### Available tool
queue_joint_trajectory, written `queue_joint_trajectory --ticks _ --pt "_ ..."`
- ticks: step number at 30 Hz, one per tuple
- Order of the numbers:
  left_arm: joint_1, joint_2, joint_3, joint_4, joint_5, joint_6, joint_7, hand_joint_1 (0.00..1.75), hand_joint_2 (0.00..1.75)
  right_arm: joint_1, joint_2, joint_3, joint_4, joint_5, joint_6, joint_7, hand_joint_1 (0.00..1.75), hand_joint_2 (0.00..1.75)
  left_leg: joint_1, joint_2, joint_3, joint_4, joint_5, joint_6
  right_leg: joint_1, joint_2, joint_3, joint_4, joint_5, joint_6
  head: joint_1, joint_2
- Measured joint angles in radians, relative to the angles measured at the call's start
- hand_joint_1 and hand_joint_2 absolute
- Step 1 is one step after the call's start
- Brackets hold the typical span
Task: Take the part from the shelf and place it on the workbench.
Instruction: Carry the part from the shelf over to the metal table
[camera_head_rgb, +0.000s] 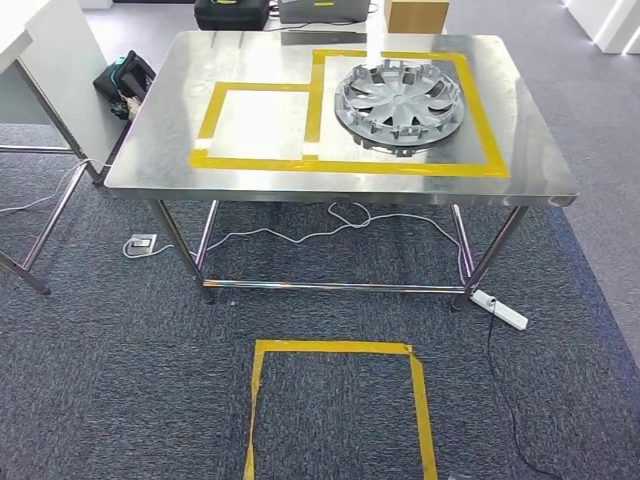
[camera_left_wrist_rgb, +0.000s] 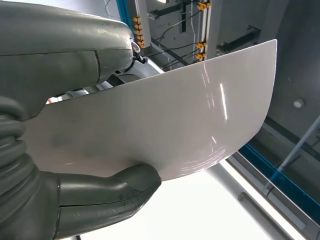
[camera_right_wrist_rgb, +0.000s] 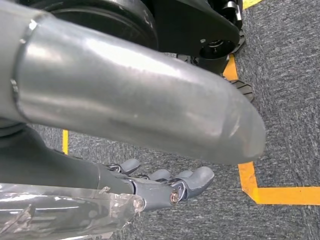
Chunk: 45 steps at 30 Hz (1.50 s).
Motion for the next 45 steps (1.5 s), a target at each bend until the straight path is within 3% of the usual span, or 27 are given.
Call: queue_joint_trajectory --ticks 45 --pt "0.031 0.0 0.0 0.0 0.016 0.0 0.003 1.75 1.75 0.0 0.0 -0.01 0.0 0.003 0.005 -0.007 0.0 0.0 0.0 0.0 -0.001 0.0 0.0 0.0 0.0 0.0 0.0 0.0 0.0 0.0 0.0 0.0"
